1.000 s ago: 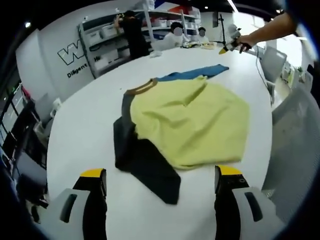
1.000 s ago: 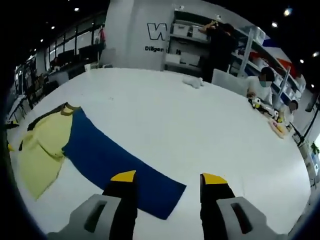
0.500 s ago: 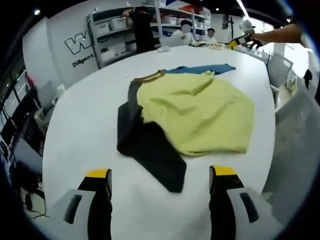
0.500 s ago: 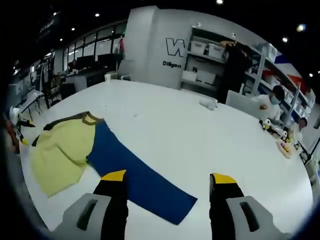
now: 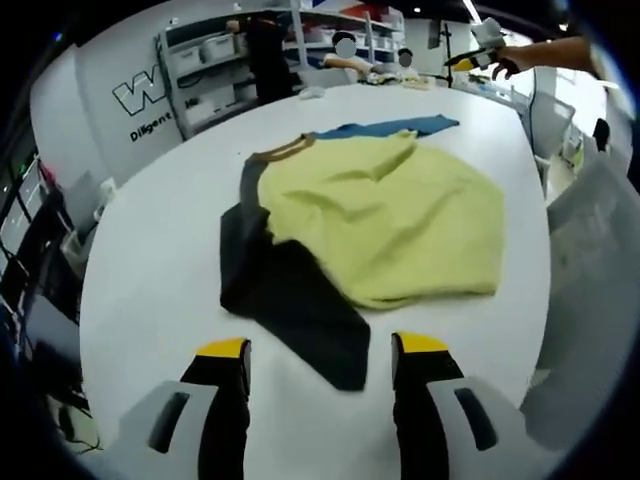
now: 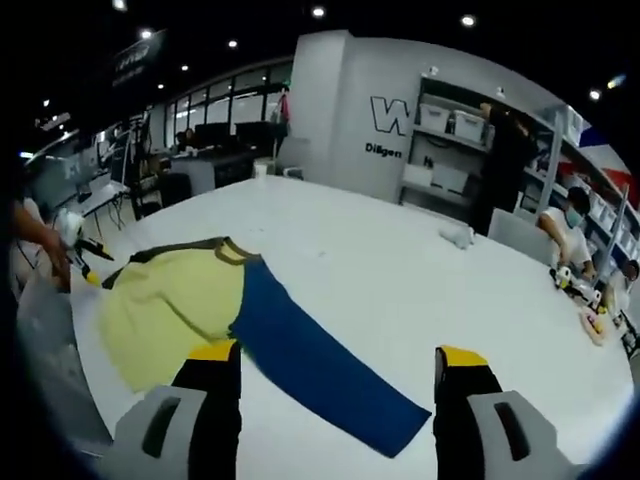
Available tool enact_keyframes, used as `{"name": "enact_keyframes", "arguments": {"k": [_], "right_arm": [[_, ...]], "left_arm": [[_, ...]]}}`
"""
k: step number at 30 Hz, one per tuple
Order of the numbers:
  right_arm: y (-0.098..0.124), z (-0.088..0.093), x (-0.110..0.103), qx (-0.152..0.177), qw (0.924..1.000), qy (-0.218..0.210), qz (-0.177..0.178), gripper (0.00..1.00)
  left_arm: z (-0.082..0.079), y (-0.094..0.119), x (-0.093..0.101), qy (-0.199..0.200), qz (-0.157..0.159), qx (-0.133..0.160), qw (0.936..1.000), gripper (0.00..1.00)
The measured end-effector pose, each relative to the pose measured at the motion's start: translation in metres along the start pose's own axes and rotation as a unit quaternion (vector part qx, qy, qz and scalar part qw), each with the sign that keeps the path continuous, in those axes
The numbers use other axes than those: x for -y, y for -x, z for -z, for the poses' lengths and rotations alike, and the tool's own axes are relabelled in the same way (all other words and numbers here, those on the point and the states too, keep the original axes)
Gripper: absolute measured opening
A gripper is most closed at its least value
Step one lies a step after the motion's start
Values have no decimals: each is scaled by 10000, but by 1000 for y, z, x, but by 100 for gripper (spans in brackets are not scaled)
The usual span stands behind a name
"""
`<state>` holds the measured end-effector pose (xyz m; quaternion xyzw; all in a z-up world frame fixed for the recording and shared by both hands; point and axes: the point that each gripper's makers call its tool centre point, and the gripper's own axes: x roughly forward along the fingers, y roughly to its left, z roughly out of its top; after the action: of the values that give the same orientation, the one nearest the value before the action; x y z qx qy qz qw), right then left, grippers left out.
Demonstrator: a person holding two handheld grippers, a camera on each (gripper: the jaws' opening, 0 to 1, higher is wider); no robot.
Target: Fold the garment on the visible template until the final outline fits inside the template.
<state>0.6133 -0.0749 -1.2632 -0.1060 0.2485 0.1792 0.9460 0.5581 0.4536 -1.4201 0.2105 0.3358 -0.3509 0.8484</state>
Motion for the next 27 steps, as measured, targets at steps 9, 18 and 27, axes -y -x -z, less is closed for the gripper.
{"name": "enact_keyframes", "arguments": {"k": [9, 18, 27], "right_arm": [[17, -18, -26, 264, 9994, 53, -200, 78], [32, -12, -58, 273, 9990, 93, -330, 78], [42, -7, -81, 334, 9986, 67, -402, 78]], "left_arm": [[9, -6, 8, -83, 182, -169, 9997, 33], [14, -12, -1, -282, 145, -294, 9991, 8], [10, -10, -17, -404, -41, -314, 9987, 0]]}}
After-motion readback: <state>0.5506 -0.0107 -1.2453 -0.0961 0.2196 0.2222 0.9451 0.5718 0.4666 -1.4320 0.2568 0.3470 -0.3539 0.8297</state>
